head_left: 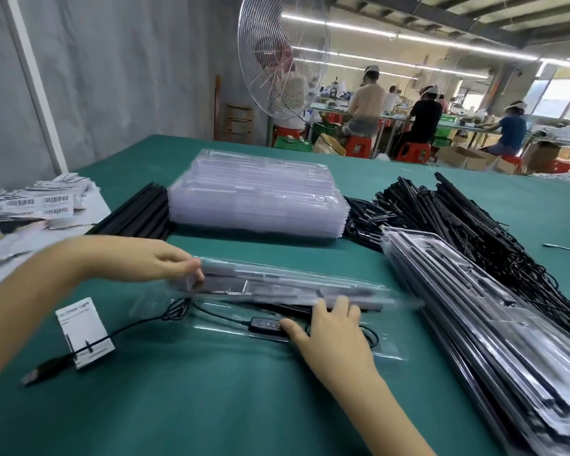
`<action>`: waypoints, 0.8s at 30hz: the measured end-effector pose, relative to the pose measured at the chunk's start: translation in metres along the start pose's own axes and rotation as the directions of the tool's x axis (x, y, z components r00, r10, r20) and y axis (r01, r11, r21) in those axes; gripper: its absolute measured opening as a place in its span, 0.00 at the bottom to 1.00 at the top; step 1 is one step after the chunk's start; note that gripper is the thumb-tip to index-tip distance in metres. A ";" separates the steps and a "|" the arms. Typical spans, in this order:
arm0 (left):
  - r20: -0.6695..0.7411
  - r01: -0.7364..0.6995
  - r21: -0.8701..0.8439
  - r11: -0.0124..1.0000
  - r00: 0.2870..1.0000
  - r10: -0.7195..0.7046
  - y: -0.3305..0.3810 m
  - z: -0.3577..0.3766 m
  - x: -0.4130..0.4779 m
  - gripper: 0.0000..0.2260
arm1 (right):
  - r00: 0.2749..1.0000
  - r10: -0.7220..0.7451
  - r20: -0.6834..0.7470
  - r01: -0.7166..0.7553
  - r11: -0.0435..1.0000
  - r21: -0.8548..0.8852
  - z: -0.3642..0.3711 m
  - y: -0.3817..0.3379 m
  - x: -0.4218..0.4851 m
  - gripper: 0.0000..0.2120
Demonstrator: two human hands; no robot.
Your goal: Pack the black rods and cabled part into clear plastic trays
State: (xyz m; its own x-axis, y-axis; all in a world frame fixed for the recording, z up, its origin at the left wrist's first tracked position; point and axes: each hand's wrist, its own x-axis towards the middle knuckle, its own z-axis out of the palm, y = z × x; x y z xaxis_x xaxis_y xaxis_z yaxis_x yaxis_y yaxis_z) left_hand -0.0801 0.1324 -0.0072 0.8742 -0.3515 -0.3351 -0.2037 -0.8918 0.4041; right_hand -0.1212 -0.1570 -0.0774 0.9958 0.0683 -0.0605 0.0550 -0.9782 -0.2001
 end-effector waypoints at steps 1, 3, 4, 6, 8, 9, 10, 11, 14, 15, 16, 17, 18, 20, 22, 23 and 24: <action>-0.101 0.014 0.050 0.999 0.995 -0.009 0.010 0.008 0.006 0.29 | 1.000 -0.002 0.000 0.002 1.000 -0.011 0.001 0.000 -0.003 0.33; -0.306 0.046 0.167 0.985 0.952 0.007 0.026 0.028 0.020 0.25 | 0.999 -0.010 -0.038 0.008 0.998 -0.057 0.004 0.001 -0.009 0.34; -0.362 0.064 0.244 0.968 0.932 0.029 0.031 0.038 0.026 0.21 | 0.998 -0.017 -0.061 0.012 0.997 -0.079 0.005 0.002 -0.011 0.35; -0.380 0.027 0.275 0.961 0.921 0.082 0.038 0.052 0.036 0.13 | 0.994 -0.039 -0.099 0.030 0.996 -0.089 0.008 0.005 -0.016 0.35; -0.340 -0.070 0.100 0.993 0.935 0.100 0.039 0.056 0.038 0.05 | 0.993 -0.066 -0.101 0.060 0.997 -0.053 0.011 0.009 -0.020 0.36; -0.327 -0.127 0.011 0.992 0.937 0.123 0.039 0.057 0.038 0.14 | 0.992 -0.075 -0.100 0.071 0.997 -0.044 0.012 0.013 -0.022 0.36; -0.318 -0.165 -0.030 0.986 0.937 0.147 0.038 0.059 0.038 0.20 | 0.992 -0.071 -0.102 0.067 0.997 -0.046 0.012 0.017 -0.025 0.35; -0.299 -0.181 -0.022 0.983 0.940 0.166 0.040 0.061 0.039 0.23 | 0.994 -0.050 -0.102 0.045 0.998 -0.051 0.013 0.021 -0.029 0.35; -0.268 -0.157 0.098 0.983 0.947 0.178 0.045 0.065 0.045 0.24 | 0.995 0.024 -0.100 -0.029 0.998 -0.049 0.012 0.033 -0.039 0.31; -0.266 -0.144 0.124 0.982 0.948 0.173 0.048 0.065 0.045 0.24 | 0.995 0.027 -0.092 -0.030 0.999 -0.037 0.010 0.036 -0.041 0.29; -0.277 -0.133 0.123 0.984 0.947 0.162 0.049 0.065 0.044 0.23 | 0.996 0.022 -0.081 -0.022 1.000 -0.011 0.007 0.037 -0.044 0.27; -0.289 -0.128 0.109 0.986 0.945 0.154 0.051 0.065 0.044 0.23 | 0.997 0.015 -0.080 -0.014 1.000 0.022 0.004 0.038 -0.048 0.26; -0.297 -0.133 0.097 0.986 0.942 0.156 0.052 0.067 0.044 0.21 | 0.995 0.015 -0.098 -0.009 0.998 0.061 0.003 0.038 -0.051 0.24; -0.309 -0.131 0.123 0.984 0.937 0.163 0.053 0.073 0.043 0.15 | 0.978 0.056 -0.203 -0.019 0.983 0.182 -0.003 0.040 -0.059 0.20; -0.288 -0.090 0.223 0.971 0.945 0.154 0.054 0.081 0.043 0.23 | 0.885 0.133 -0.446 0.037 0.936 0.351 -0.007 0.051 -0.065 0.09; -0.280 -0.057 0.270 0.961 0.951 0.135 0.053 0.087 0.043 0.29 | 0.842 0.159 -0.516 0.070 0.916 0.396 -0.011 0.056 -0.066 0.04; -0.280 -0.023 0.298 0.954 0.954 0.111 0.051 0.091 0.043 0.32 | 0.811 0.162 -0.562 0.090 0.915 0.393 -0.015 0.061 -0.065 0.03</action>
State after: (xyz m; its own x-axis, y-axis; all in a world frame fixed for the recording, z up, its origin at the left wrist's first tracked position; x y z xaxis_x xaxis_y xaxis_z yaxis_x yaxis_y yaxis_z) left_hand -0.0930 0.0462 -0.0790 0.9344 -0.3543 -0.0365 -0.3463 -0.9277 0.1396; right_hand -0.1817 -0.2239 -0.0712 0.8573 -0.2129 0.4686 0.1112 -0.8123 -0.5725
